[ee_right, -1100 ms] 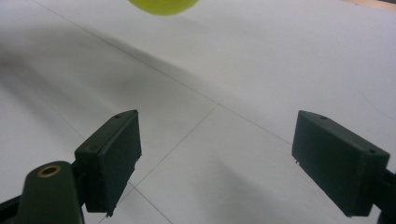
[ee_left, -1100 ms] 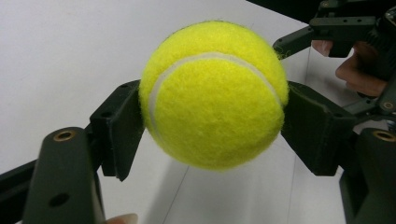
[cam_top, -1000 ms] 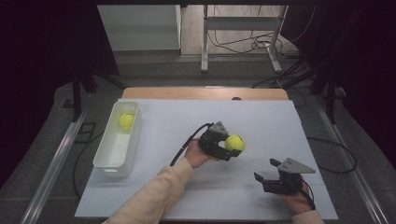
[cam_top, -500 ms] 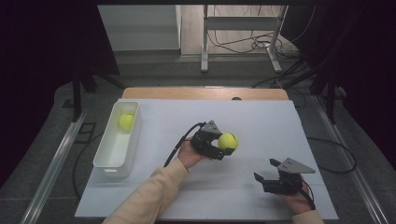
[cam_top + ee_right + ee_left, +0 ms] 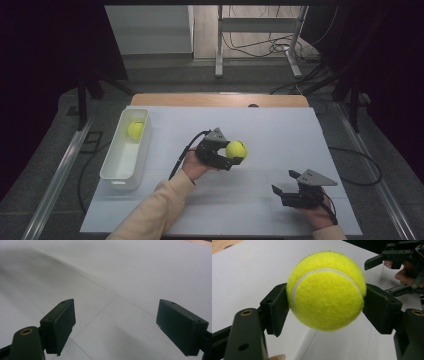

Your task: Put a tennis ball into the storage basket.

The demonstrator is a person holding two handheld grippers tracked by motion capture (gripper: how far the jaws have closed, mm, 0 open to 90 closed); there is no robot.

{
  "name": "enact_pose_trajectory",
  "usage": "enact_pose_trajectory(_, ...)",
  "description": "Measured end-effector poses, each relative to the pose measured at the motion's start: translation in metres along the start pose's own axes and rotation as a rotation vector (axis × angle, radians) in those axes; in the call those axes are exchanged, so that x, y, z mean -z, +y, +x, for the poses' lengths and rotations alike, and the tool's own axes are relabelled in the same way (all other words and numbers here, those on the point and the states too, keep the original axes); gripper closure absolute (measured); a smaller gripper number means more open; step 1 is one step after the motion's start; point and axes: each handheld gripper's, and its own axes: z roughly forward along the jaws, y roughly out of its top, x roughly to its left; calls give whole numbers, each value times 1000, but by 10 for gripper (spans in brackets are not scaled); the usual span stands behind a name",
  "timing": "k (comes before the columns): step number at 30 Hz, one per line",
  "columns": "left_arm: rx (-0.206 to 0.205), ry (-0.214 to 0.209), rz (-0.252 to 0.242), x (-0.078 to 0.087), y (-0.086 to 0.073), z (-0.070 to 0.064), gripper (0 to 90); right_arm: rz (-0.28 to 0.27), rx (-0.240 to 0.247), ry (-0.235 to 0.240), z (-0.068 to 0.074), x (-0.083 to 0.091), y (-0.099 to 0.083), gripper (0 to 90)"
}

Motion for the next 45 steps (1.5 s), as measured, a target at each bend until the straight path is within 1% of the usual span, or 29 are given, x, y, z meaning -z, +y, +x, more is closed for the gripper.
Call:
enact_pose_trajectory(8,18,24,-27,16,-3,6,261,2,0,0,0,0,0,165)
enact_pose_trajectory(13,26,38,-31,26,-6,10,261,2,0,-1,0,0,0,165)
enact_pose_trajectory(15,45,37,-36,31,-10,12,261,3,-1,-5,0,0,0,165)
enact_pose_trajectory(16,47,38,-37,33,-11,12,261,0,-1,-6,0,1,0,166)
enact_pose_trajectory(18,50,52,-40,38,-13,13,261,-1,-2,-7,0,1,0,166)
enact_pose_trajectory(19,50,52,-40,38,-13,13,261,-1,-2,-7,0,1,0,166)
enact_pose_trajectory(27,57,80,-76,57,-15,15,262,-5,-1,-14,0,1,1,168)
enact_pose_trajectory(36,64,99,-91,72,-19,16,261,-9,2,-8,0,2,1,169)
enact_pose_trajectory(40,74,116,-105,80,-21,18,261,-9,3,-7,0,2,1,169)
enact_pose_trajectory(45,77,134,-112,86,-24,19,261,-8,6,-6,0,2,1,169)
